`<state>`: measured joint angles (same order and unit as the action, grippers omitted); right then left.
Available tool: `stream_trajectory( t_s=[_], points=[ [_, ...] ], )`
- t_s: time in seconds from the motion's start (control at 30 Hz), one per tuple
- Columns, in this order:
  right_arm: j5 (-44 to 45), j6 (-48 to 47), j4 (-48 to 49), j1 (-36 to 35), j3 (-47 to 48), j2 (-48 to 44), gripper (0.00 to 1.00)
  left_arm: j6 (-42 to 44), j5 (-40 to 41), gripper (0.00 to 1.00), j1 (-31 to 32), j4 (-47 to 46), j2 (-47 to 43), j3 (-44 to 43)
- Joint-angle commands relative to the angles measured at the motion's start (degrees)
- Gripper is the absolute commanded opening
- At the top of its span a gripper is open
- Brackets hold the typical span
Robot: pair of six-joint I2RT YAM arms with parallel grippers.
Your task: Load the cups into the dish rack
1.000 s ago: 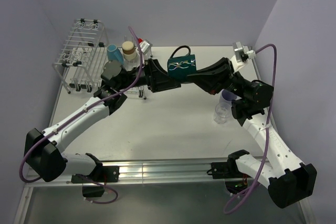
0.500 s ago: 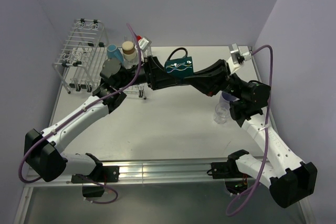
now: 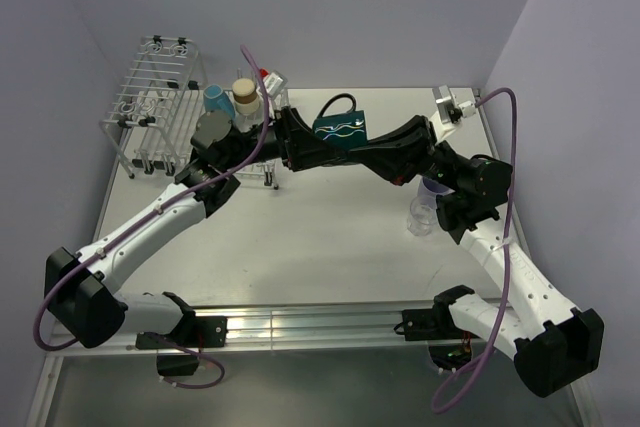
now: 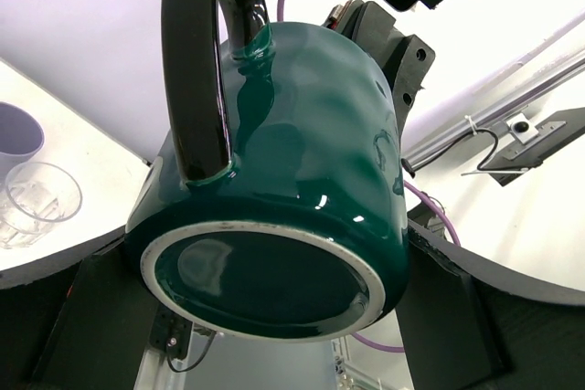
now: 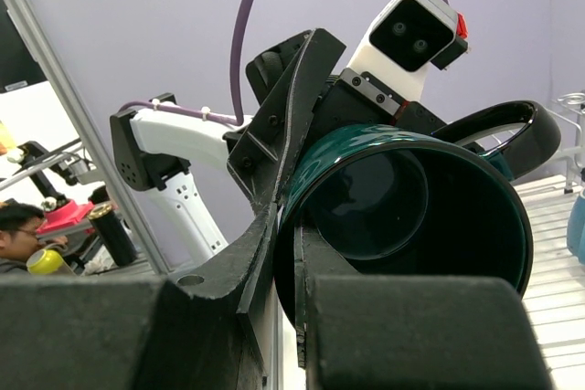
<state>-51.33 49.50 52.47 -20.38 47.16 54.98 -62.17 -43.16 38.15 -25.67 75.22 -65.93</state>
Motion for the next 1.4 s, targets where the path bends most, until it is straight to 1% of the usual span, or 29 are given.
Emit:
stream_trajectory(
  t_s=[0.0, 0.4, 0.5, 0.8, 0.97, 1.13, 1.37],
  points=[
    [2.2, -0.5, 2.6, -0.5, 0.0, -1.7, 0.00, 2.0, 1.8, 0.99, -0.7, -2.9, -2.7, -2.9],
    [1.8, -0.1, 2.6, -0.6, -0.2, -1.0, 0.00, 0.6, 1.7, 0.98, -1.6, -5.5, -3.3, -1.6],
    [1.8, 0.0, 2.5, -0.9, 0.0, -0.8, 0.00, 1.2, 2.0, 0.97, -1.7, -5.2, -3.6, -1.4],
    [1.7, -0.7, 1.0, -2.1, 0.2, -0.6, 0.00, 2.3, 3.3, 0.98, -1.8, -4.5, -3.6, -1.2],
    [1.2, -1.8, -0.1, -2.8, 0.0, -0.6, 0.00, 3.8, 4.1, 0.99, -1.8, -2.2, -3.8, -1.8],
    [1.2, -5.4, -4.4, -4.0, 0.7, -1.3, 0.00, 3.9, 4.0, 0.99, -1.8, -1.7, -3.6, -2.0],
    [1.8, -14.6, -15.6, -4.1, 2.3, -3.2, 0.00, 3.2, 3.1, 0.99, -1.8, -1.7, -3.9, -1.8]
  ],
)
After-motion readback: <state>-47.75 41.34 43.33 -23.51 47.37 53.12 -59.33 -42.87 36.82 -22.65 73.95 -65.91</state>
